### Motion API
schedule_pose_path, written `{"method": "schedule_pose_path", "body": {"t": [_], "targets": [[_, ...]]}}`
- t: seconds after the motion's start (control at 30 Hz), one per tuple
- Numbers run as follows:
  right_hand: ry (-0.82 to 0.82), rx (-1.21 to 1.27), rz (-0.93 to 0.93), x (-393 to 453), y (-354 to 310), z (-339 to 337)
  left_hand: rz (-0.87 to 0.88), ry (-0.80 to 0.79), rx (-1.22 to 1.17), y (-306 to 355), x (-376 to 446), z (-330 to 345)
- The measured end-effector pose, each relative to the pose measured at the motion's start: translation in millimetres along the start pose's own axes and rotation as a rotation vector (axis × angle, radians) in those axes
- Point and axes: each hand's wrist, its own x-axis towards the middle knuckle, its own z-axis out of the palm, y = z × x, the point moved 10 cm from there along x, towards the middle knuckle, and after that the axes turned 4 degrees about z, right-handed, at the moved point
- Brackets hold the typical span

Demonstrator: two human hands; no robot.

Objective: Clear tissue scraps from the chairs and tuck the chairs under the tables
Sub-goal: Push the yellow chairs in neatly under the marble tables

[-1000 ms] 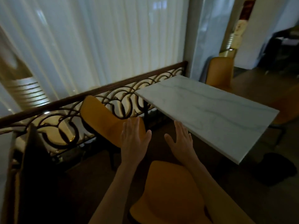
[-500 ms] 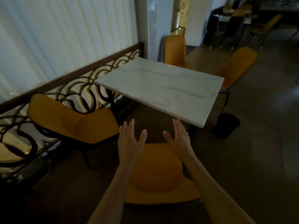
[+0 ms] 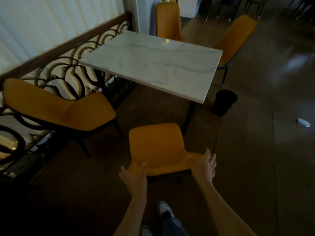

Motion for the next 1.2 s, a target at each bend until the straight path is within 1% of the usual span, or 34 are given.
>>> {"method": "schedule_pose_path", "body": {"t": [0.07,0.13,0.17,0.27,0.33,0.43,0.53,0.67,0.87,1.07,1.2], "targets": [[-0.043,0.284,0.121,-1,18,7,-0.134,-0.015,-0.131,-11,-12,8],[-0.103,0.578,0.241,-3,31,18,-0.207,-0.016,-0.202,-15,-18,18],[-0.125,0.678,0.301,-4,35,23,-0.235,-0.01,-0.225,-18,-18,21],[-0.173,0.855,0.426,-1,45,36,-0.358,0.048,-0.351,-33,-14,25],[-0.238,0.936,0.505,-5,48,47,-0.446,0.078,-0.451,-41,-17,27],[-0.298,0.955,0.554,-8,49,53,-0.518,0.075,-0.551,-41,-23,34],[-0.287,0.981,0.54,-2,49,51,-0.559,0.063,-0.632,-38,-25,42],[-0.252,0.991,0.545,5,53,53,-0.554,0.043,-0.682,-39,-22,47],[-0.248,1.012,0.511,8,46,63,-0.557,0.085,-0.66,-34,-8,41],[-0.246,1.068,0.485,2,24,76,-0.519,0.04,-0.675,-21,18,33],[-0.23,1.056,0.462,6,7,82,-0.502,-0.008,-0.675,-7,36,34]]}}
